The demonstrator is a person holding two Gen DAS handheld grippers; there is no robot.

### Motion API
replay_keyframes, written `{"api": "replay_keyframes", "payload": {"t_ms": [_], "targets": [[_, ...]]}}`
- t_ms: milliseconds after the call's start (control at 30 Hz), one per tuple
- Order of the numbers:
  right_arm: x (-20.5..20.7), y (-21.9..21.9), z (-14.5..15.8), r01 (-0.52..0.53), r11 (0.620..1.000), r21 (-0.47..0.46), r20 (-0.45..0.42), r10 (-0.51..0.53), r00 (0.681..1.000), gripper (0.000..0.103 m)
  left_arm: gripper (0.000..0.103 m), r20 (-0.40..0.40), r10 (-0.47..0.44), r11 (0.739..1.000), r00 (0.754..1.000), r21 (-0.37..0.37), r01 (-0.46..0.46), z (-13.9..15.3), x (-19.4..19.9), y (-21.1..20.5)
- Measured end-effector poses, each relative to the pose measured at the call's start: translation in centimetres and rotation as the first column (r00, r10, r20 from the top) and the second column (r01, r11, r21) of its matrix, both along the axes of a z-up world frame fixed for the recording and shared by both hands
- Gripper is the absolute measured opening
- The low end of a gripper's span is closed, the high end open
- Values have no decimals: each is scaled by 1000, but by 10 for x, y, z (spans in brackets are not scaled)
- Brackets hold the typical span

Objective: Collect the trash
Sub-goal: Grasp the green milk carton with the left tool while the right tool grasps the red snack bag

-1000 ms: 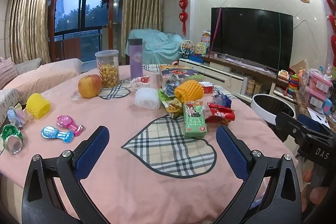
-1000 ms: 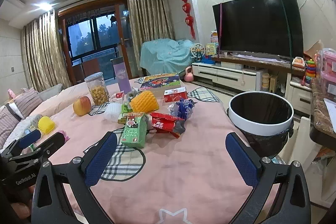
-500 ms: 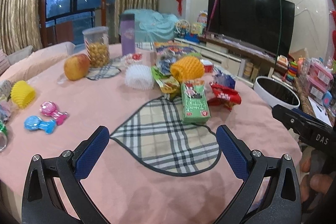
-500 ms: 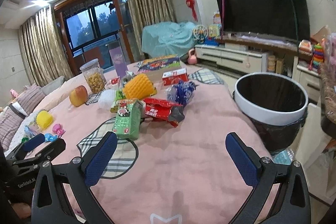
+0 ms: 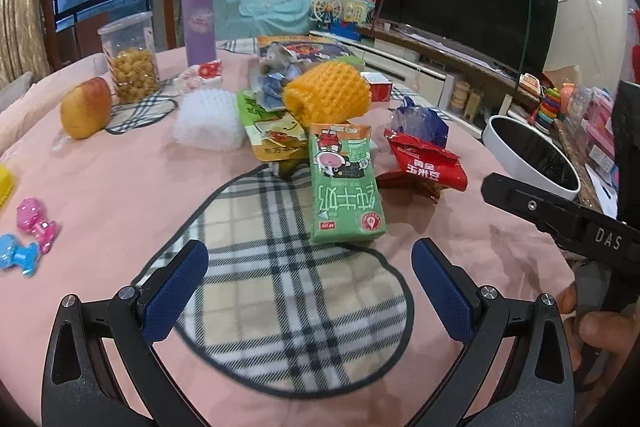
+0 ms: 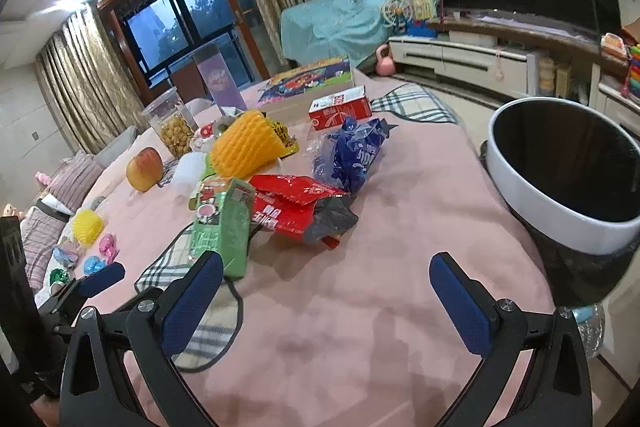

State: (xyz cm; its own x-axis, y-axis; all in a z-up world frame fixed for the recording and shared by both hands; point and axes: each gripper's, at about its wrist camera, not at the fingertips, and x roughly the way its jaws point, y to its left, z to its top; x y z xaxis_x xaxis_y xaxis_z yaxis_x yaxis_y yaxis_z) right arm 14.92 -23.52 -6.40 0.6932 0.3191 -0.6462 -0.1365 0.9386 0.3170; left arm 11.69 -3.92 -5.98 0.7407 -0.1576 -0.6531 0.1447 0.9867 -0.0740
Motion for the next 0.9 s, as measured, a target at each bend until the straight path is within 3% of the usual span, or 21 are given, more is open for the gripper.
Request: {"api": "replay_keyframes", "payload": {"t_ms": [333, 433, 600, 667, 700, 767, 900], "targets": [[38, -3, -13, -60, 997, 53, -67, 63, 996, 102, 103, -61, -6, 1000, 998, 4, 7, -10, 32, -7], [48, -4, -18, -62, 995, 75, -90, 69, 994, 97, 103, -74, 11, 1000, 997, -7, -12, -13, 41, -6], [60, -4, -25, -79, 990, 119, -121, 94, 988, 79, 98, -98, -16, 999, 995, -40, 12, -18, 51, -10], [62, -1, -27, -94, 986, 135, -125, 111, 986, 72, 83, -107, -32, 998, 994, -48, 27, -20, 54, -12], [63, -1, -27, -102, 984, 144, -127, 121, 985, 62, 76, -113, -39, 998, 993, -50, 33, -21, 55, -13], [65, 2, -29, -111, 980, 165, -137, 134, 981, 51, 52, -135, -70, 995, 988, -77, 60, -24, 56, -14], [56, 1, -24, -110, 977, 183, -123, 134, 983, 24, 52, -108, -85, 994, 991, -84, 76, -19, 48, -15]]}}
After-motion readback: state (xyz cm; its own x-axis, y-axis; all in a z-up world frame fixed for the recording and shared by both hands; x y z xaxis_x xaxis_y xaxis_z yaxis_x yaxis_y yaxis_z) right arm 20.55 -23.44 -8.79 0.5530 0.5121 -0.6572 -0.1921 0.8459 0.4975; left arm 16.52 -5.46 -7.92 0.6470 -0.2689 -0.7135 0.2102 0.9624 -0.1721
